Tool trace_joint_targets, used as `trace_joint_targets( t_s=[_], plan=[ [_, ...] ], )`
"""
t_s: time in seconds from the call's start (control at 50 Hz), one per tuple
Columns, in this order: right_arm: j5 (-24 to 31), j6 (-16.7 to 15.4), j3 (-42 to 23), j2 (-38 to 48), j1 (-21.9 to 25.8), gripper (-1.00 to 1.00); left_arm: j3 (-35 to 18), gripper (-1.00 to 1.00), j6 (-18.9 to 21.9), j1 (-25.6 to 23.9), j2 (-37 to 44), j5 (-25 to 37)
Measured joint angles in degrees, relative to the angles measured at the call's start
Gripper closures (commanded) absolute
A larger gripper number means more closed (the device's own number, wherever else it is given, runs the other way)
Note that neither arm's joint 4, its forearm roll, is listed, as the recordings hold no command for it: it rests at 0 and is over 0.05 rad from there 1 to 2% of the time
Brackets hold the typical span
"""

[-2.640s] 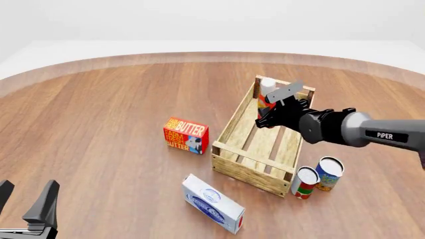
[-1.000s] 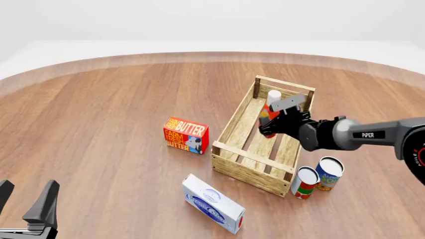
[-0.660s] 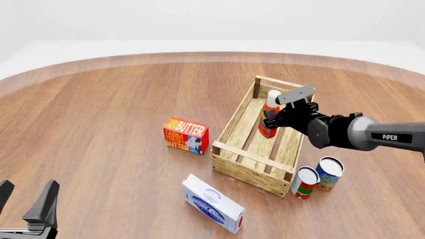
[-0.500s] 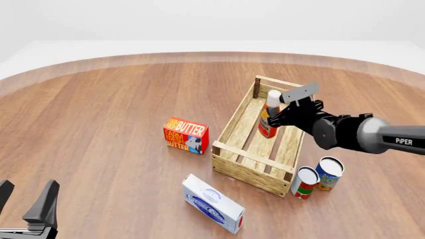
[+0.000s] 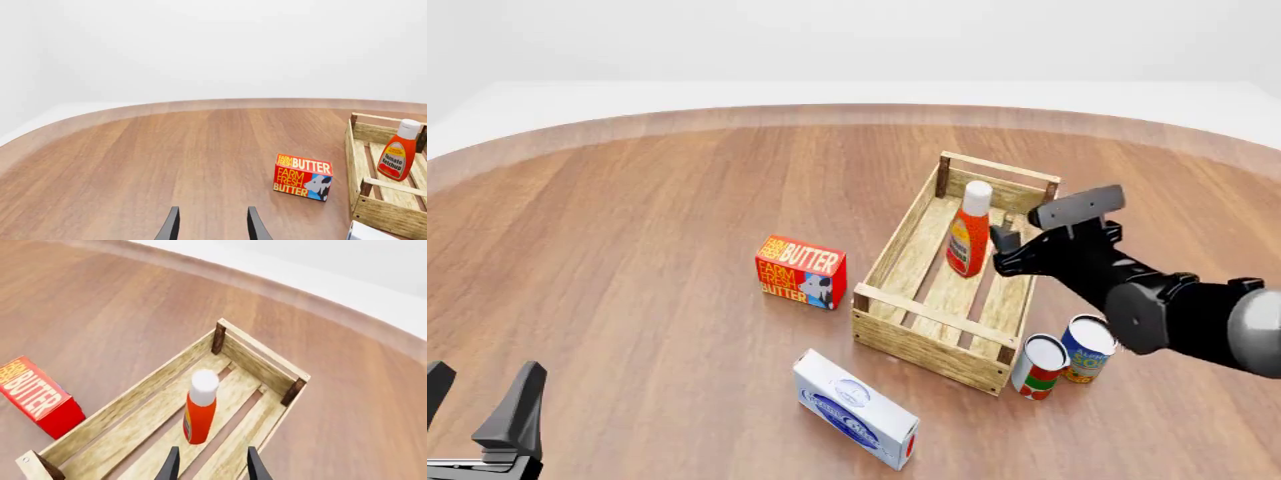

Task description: Pick up the ketchup, and put it in the wooden tray.

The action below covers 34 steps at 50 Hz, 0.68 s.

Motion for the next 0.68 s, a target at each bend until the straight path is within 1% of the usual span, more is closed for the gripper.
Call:
trace_joint_targets(
  t_s=[0.24, 0.34, 0.52, 0.68],
  plan=[
    [-3.33, 1.76, 9.12, -7.92, -1.61, -1.00, 0.00, -1.00, 0.00, 0.00, 0.00, 0.00],
    [-4.83, 2.00, 13.07, -11.10, -2.66, -1.00, 0.00, -1.00, 0.00, 0.00, 0.00, 0.00],
    [-9.70, 2.93, 20.58, -13.86, -5.03, -1.00, 0.00, -1.00, 0.00, 0.00, 0.00, 0.00],
    [-11.30, 3.58, 25.68, -17.48, -6.76, -1.00, 0.00, -1.00, 0.00, 0.00, 0.00, 0.00]
  ],
)
